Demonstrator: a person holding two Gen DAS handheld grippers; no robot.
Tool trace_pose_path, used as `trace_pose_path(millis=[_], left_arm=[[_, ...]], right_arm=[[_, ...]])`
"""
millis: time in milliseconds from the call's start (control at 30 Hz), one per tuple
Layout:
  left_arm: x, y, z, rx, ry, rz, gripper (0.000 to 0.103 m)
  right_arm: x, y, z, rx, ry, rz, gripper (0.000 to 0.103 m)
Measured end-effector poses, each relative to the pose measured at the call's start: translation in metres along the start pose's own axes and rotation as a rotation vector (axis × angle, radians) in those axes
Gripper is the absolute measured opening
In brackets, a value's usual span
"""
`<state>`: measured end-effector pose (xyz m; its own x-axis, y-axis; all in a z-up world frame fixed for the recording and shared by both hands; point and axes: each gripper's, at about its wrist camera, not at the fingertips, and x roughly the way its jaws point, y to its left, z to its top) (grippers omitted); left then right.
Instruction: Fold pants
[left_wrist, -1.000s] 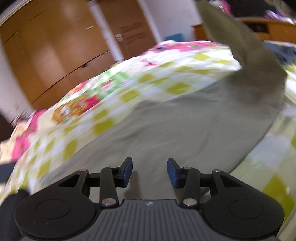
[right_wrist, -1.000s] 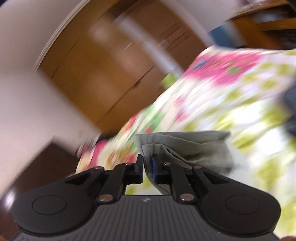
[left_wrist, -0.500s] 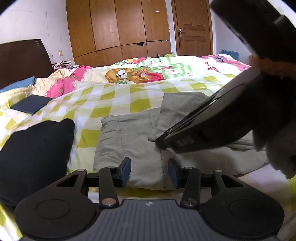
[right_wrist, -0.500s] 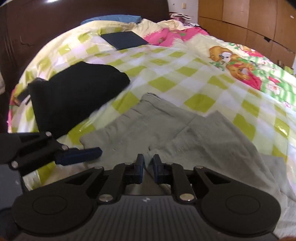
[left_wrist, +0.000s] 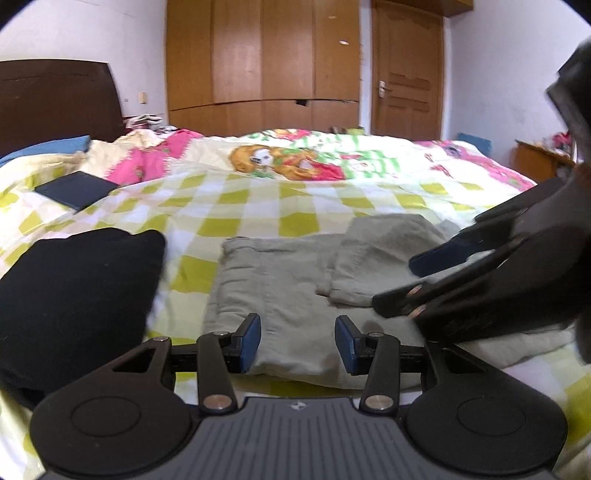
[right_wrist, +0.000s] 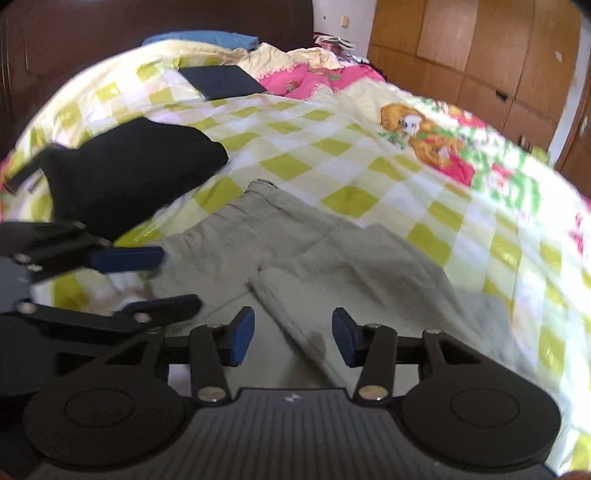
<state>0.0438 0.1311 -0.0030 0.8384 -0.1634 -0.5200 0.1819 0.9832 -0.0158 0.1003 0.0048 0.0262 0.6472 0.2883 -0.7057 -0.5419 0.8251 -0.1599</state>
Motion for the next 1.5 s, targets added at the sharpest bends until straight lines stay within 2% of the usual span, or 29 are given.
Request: trace_pose_path(millis=[67,133,167,200,233,267,400,467,567,667,700,800,867,933,1000,1033,1067,1100,1167,1200,1233,1367,1433,1500], left_arm=[[-0.001,0.005,0.0,-0.028,-0.009,0.005,0.057],[-0.001,0.009,0.0,-0.047,-0.012,0.002,0.058],[-0.001,0.01,0.0,-0.052,-0.015,0.0,0.058],[-0.001,0.011,0.0,-0.055,-0.018,-0.004,0.058],[-0.001,0.011,0.0,-0.058,-0.019,-0.009,0.058],[-0.001,0.013,-0.001,-0.065,-0.02,-0.015,0.058],[0.001,0.023,-0.002,-0.12,-0.017,-0.035,0.058],[0.003,0.03,-0.003,-0.159,-0.01,-0.047,0.059],[0.005,0.038,-0.005,-0.207,-0.004,-0.057,0.059],[0.002,0.038,-0.006,-0.216,-0.019,-0.054,0.06],[0.002,0.037,-0.005,-0.214,-0.023,-0.053,0.06],[0.002,0.035,-0.005,-0.2,-0.027,-0.05,0.061],[0.001,0.034,-0.005,-0.193,-0.032,-0.051,0.062],[0.001,0.034,-0.005,-0.193,-0.032,-0.052,0.062],[0.0,0.036,-0.005,-0.199,-0.037,-0.053,0.062],[0.0,0.036,-0.005,-0.202,-0.037,-0.053,0.062],[0.0,0.036,-0.005,-0.203,-0.035,-0.055,0.062],[0.001,0.036,-0.005,-0.204,-0.032,-0.048,0.062],[0.0,0.037,-0.006,-0.208,-0.035,-0.057,0.062],[0.0,0.037,-0.006,-0.208,-0.039,-0.056,0.063],[-0.001,0.037,-0.006,-0.209,-0.042,-0.057,0.063],[0.0,0.038,-0.006,-0.213,-0.041,-0.065,0.063],[0.001,0.038,-0.006,-0.215,-0.038,-0.067,0.064],[0.001,0.038,-0.006,-0.218,-0.039,-0.067,0.064]], right_arm=[[0.013,0.001,0.003,-0.019,0.019,0.004,0.048],[0.023,0.002,0.004,-0.037,0.047,-0.031,0.045],[0.027,-0.002,0.005,-0.027,0.054,-0.035,0.037],[0.028,-0.007,0.006,0.006,0.059,-0.036,0.019],[0.028,-0.013,0.009,0.052,0.062,-0.028,0.011],[0.026,-0.022,0.011,0.116,0.053,-0.016,0.008],[0.004,-0.053,0.024,0.345,-0.031,0.0,0.007],[-0.005,-0.058,0.029,0.382,-0.068,0.022,0.007],[0.005,-0.042,0.032,0.273,-0.026,-0.003,0.007],[0.023,-0.029,0.028,0.237,0.012,0.003,0.009],[0.03,-0.024,0.027,0.222,0.017,-0.024,0.009],[0.035,-0.018,0.025,0.242,0.02,-0.015,0.009],[0.038,-0.007,0.022,0.171,0.035,-0.028,0.013],[0.039,-0.004,0.017,0.153,0.043,-0.021,0.013],[0.036,-0.004,0.015,0.166,0.042,0.007,0.028],[0.036,-0.002,0.014,0.154,0.045,0.019,0.031],[0.036,0.002,0.013,0.12,0.05,0.023,0.039],[0.037,0.004,0.013,0.096,0.05,0.008,0.041],[0.039,-0.001,0.015,0.128,0.052,0.01,0.037],[0.038,-0.007,0.017,0.182,0.05,0.031,0.022],[0.036,-0.015,0.019,0.239,0.048,0.049,0.015],[0.022,-0.045,0.025,0.41,0.022,0.115,0.012],[0.016,-0.053,0.027,0.439,0.004,0.094,0.01],[0.008,-0.062,0.031,0.493,-0.053,0.067,0.01]])
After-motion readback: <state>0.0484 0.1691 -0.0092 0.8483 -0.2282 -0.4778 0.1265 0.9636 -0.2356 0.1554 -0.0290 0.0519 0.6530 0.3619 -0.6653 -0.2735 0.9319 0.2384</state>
